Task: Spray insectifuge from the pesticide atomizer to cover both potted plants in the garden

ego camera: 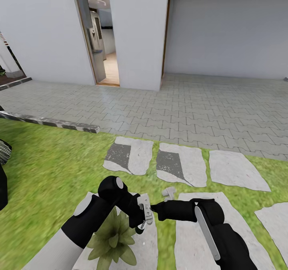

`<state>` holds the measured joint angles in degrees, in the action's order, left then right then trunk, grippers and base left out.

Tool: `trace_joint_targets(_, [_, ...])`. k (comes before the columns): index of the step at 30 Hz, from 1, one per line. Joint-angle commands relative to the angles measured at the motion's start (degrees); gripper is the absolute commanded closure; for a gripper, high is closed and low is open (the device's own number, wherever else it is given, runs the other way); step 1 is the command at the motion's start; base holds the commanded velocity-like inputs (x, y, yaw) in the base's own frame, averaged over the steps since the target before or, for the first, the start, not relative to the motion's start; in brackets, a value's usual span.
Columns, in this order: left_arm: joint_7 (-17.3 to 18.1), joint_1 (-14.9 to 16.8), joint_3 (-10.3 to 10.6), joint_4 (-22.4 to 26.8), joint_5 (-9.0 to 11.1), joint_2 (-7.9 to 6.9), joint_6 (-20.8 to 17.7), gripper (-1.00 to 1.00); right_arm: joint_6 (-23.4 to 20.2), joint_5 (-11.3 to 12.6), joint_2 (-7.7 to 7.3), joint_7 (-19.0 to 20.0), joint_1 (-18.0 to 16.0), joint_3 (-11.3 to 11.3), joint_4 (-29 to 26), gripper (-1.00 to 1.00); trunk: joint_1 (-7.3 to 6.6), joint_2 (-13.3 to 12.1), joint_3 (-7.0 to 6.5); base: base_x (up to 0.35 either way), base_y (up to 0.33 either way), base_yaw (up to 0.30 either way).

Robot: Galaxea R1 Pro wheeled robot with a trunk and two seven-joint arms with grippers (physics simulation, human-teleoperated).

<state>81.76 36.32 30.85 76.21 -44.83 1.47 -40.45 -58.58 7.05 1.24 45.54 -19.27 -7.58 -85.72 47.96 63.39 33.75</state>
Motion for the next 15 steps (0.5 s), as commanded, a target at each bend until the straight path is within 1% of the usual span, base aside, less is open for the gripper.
trace_joint_targets(1, [0.50, 0.07, 0.00, 0.08, -0.44, 0.03, -0.60, 1.00, 0.31, -1.95, -0.01, -0.36, -0.03, 0.02, 0.03, 1.00, 0.00, 0.04, 0.05, 0.000, 0.000, 0.000])
trace_joint_targets(15, [0.20, -0.01, -0.11, -0.26, -0.44, -0.06, -0.59, 1.00, 0.31, -1.89, -0.02, -0.36, 0.02, 0.02, 0.03, 1.00, 0.00, 0.04, 0.05, 0.000, 0.000, 0.000])
